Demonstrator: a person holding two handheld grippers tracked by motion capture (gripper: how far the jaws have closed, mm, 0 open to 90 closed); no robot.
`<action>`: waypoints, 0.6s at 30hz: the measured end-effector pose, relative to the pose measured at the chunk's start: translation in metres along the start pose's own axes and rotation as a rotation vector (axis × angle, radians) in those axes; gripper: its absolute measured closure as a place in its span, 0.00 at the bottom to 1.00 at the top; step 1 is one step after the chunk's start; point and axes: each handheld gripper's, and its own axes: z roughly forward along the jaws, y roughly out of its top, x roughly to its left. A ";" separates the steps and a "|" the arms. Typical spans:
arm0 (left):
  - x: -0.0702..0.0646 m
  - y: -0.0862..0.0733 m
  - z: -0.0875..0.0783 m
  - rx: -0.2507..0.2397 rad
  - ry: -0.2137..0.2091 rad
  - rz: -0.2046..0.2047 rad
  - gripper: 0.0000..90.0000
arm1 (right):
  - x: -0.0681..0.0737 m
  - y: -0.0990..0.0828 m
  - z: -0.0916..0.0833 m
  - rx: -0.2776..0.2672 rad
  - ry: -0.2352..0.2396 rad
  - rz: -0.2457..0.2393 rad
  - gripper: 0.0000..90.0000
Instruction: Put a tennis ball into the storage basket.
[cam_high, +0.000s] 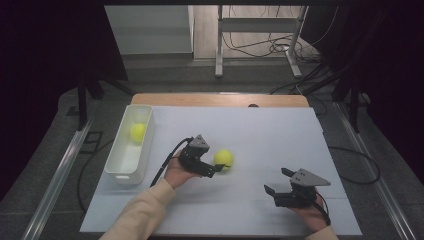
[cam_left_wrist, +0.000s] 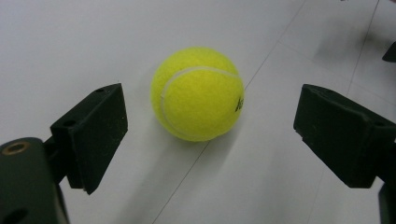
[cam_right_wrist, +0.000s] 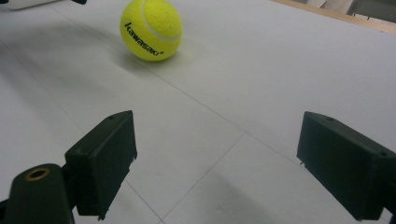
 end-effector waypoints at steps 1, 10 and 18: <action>-0.001 0.000 0.003 0.000 0.000 0.000 0.12 | 0.000 0.000 0.000 0.002 -0.002 -0.002 0.13; -0.002 0.005 0.020 0.026 -0.013 0.006 0.12 | 0.000 0.000 0.000 0.004 0.000 -0.002 0.13; 0.002 0.006 0.034 0.041 -0.009 -0.009 0.11 | 0.000 -0.001 0.000 -0.001 0.003 -0.001 0.13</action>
